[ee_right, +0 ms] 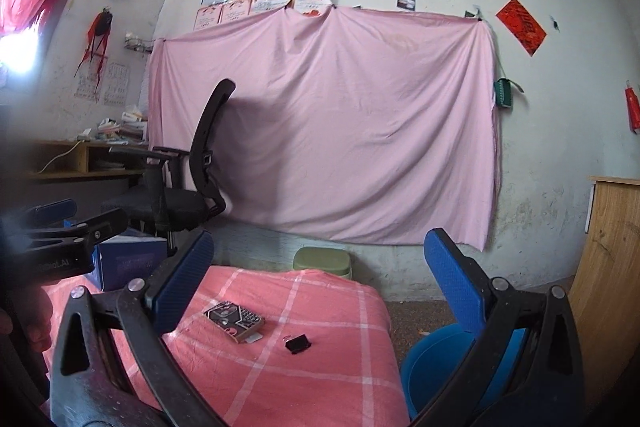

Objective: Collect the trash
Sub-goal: 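Move both open tools back over the table toward the phone case and clip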

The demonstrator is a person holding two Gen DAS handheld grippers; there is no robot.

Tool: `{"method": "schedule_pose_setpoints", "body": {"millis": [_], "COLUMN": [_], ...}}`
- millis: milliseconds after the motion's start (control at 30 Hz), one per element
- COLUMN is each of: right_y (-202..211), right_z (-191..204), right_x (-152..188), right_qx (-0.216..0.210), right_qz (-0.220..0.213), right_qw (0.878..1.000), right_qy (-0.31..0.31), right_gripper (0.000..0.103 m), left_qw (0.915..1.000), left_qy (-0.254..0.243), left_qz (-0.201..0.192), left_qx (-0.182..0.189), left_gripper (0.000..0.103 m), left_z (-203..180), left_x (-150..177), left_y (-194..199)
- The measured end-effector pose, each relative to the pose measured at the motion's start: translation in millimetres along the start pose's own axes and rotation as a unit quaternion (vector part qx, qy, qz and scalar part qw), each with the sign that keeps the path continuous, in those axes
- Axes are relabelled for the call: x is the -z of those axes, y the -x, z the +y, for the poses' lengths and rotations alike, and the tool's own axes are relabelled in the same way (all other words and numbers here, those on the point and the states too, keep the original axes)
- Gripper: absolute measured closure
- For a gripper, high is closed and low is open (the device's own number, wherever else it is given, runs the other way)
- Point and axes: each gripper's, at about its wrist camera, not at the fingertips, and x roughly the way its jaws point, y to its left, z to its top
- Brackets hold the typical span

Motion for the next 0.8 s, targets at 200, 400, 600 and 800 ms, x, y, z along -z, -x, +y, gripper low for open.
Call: {"method": "schedule_pose_setpoints", "body": {"millis": [200,400,600,800], "right_y": [-19.6,-35.9,-66.7,-92.4], "right_z": [11.5,16.8,6.5,-6.2], "right_x": [12.3,22.5,39.2,53.1], "right_qx": [-0.003,-0.001,0.015,0.001], "right_qz": [0.052,0.1,0.193,0.27], "right_qw": [0.998,0.995,0.981,0.963], "right_qy": [0.019,0.031,0.012,-0.018], "right_gripper": [0.0,0.0,0.0,0.0], "left_qw": [0.9997,0.9975,0.9877,0.9702], "left_qy": [0.005,-0.006,0.03,0.053], "left_qz": [0.024,0.07,0.15,0.229], "left_qx": [-0.004,0.006,0.032,0.059], "left_gripper": [0.003,0.003,0.003,0.004], "left_z": [11.0,9.7,16.0,15.9], "left_x": [11.7,21.1,29.4,37.5], "left_y": [-16.7,-40.7,-76.5,-116.9]}}
